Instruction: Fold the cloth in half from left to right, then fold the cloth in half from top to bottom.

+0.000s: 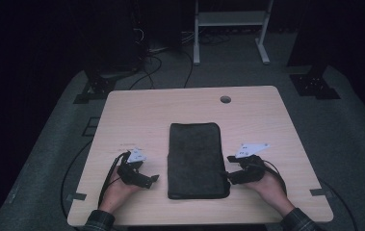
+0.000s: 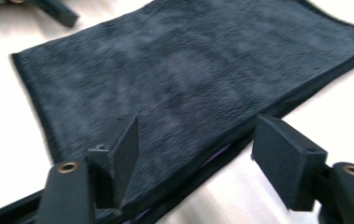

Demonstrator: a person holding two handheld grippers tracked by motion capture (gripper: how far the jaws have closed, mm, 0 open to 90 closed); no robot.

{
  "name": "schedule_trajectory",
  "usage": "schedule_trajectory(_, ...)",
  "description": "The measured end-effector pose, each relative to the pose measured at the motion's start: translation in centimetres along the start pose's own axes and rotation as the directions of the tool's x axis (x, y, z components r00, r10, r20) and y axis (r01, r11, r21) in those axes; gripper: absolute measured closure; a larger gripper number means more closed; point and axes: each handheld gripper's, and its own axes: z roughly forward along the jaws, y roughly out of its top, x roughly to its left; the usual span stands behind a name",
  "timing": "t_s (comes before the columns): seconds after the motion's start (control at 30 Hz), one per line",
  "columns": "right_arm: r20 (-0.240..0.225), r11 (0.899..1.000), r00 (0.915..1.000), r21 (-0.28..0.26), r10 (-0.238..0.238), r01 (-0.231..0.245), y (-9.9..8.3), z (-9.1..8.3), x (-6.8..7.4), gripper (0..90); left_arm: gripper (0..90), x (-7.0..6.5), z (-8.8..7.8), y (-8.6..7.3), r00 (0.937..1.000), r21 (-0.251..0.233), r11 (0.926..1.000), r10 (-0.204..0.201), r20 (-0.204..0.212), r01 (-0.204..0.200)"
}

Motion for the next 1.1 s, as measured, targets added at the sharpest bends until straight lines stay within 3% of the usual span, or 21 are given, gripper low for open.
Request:
schedule_trajectory(0.27,0.027,0.998,0.9991,-0.045,0.033,-0.032,1.7,1.0,-2.8,28.3,0.0,0.2,0.1,1.4,0.9998,-0.013,0.9998,0.014,0.013,-0.014)
schedule_trajectory(0.43,0.033,0.997,0.9982,-0.065,0.05,-0.048,3.3,1.6,-4.8,25.8,0.3,1.3,0.0,3.0,0.9998,-0.039,0.9992,0.008,0.016,-0.008)
schedule_trajectory(0.6,0.032,0.997,0.9986,-0.07,0.042,-0.039,4.4,2.1,-6.0,28.0,5.6,2.1,0.1,4.2,0.9998,-0.06,0.9981,0.011,0.017,-0.01)
schedule_trajectory(0.63,0.031,0.997,0.9987,-0.06,0.04,-0.038,4.8,2.4,-6.5,27.7,10.9,2.2,0.2,4.5,0.9998,-0.066,0.9977,0.013,0.017,-0.012)
schedule_trajectory(0.83,0.045,0.998,0.9981,-0.058,0.042,-0.04,6.1,3.4,-8.0,27.4,19.6,2.8,0.9,6.7,0.999,-0.098,0.9947,0.035,0.028,-0.032)
schedule_trajectory(1.1,0.042,0.997,0.9978,-0.063,0.051,-0.048,7.4,4.9,-9.4,26.9,29.0,4.0,2.2,8.5,0.9983,-0.101,0.9943,0.04,0.043,-0.035)
